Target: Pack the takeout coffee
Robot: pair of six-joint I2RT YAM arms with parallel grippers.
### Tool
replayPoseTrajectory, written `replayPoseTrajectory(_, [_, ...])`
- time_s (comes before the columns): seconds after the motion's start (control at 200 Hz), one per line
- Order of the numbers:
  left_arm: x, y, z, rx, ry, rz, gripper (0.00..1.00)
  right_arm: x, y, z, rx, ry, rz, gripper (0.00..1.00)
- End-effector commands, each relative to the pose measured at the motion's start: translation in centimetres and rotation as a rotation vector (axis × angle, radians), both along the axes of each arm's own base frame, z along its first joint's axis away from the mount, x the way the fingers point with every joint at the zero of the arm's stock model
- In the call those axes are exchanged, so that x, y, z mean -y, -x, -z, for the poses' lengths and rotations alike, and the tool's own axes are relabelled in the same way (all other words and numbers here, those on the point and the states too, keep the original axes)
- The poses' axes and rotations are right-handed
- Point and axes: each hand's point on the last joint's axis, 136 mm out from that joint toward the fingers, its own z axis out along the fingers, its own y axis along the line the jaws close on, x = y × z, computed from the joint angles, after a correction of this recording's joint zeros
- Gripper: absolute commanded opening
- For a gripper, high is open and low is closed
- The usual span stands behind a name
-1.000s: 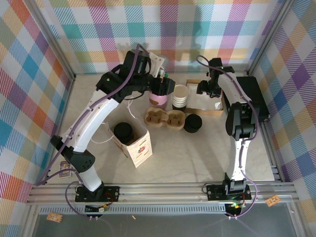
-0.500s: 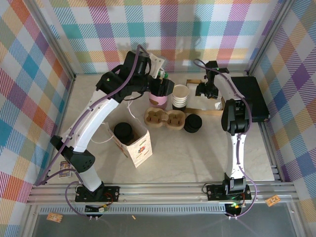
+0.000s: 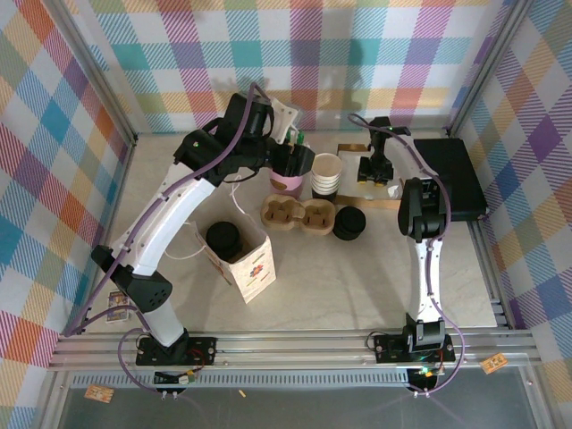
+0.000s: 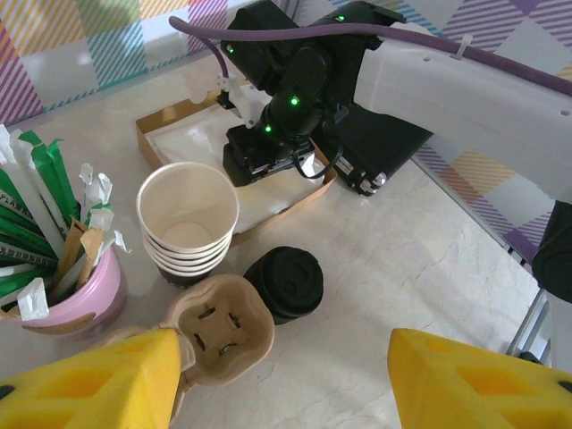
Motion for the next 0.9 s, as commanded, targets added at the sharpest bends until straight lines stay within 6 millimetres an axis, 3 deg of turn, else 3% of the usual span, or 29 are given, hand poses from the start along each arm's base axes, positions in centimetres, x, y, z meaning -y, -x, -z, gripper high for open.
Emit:
replayPoseTrajectory(0.0, [0.0,0.6,-0.4,0.018,-0.011,0.017,0.63,0.0,-0.3,-0.8,0.006,-0.005,0.003,0.32])
replayPoseTrajectory(0.145, [0.0,0.7,-0.5,0.021,-0.014,0.022,0.63,-0.2,-0.5,-1.4,0.021,-0.015,0.002,0.16])
replayPoseTrajectory(0.3, [-0.2,0.9,-0.4,0.023,-0.023,0.024,0.63,-0.1,-0.6,-2.4,0.04,-0.013,0.004,0.1])
replayPoseTrajectory(0.335, [-0.2,1.0,-0.5,0.026,-0.026,0.026,0.63,-0.1,-0.6,-2.7,0.047,-0.011,0.006,0.14])
replayPoseTrajectory(0.39, [-0.4,1.0,-0.5,0.028,-0.028,0.024,0.63,0.0,-0.8,-3.2,0.063,-0.004,0.01,0.34])
replayPoseTrajectory(0.535, [-0.6,1.1,-0.4,0.028,-0.034,0.019,0.63,0.2,-1.2,-3.0,0.067,0.011,0.011,0.63])
replayPoseTrajectory(0.895, [-0.7,1.2,-0.2,0.029,-0.045,0.025,0.63,0.0,-0.9,1.0,-0.033,0.016,0.016,0.66])
